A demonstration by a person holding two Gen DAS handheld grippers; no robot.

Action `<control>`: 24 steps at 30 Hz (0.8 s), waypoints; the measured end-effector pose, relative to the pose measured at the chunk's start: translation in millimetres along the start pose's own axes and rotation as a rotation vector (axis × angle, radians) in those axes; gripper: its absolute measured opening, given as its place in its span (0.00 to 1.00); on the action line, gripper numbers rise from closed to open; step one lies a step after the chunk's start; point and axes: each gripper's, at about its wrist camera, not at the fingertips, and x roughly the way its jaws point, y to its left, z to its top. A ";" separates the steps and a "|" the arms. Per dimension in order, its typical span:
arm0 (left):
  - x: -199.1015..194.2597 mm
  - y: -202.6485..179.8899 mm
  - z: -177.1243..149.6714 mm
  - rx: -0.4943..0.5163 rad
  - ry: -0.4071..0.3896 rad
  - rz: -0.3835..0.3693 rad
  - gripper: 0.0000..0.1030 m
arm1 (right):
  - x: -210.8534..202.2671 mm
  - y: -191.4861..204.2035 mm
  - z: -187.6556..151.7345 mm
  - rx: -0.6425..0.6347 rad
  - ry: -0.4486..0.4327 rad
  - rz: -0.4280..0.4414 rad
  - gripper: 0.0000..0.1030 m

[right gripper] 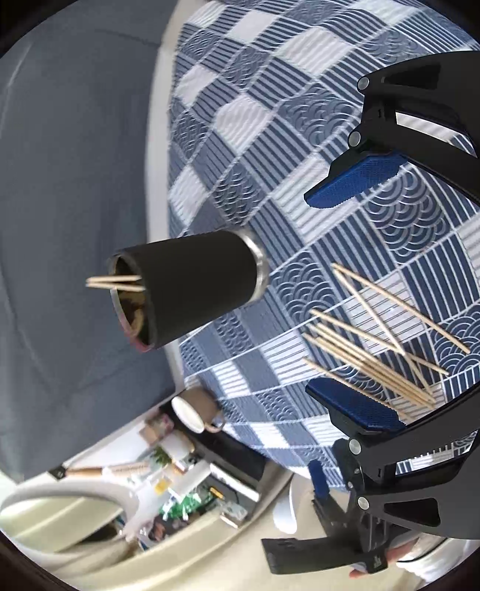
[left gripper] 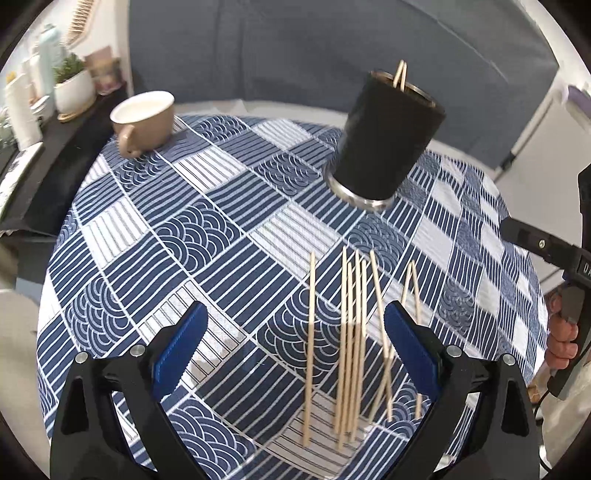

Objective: Organize utensils
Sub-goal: 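Withdraw both tools from the holder back toward the remaining sticks, then grasp another wooden stick with the left tool while the right tool grasps one too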

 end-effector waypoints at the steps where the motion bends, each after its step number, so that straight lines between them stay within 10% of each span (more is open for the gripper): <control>1: 4.0 1.5 0.5 0.010 0.014 -0.005 0.91 | 3.7 1.1 -4.3 0.009 0.010 -0.012 0.86; 24: 78.5 13.4 -0.4 0.140 0.258 0.015 0.91 | 79.3 4.0 -85.0 0.105 0.249 -0.314 0.86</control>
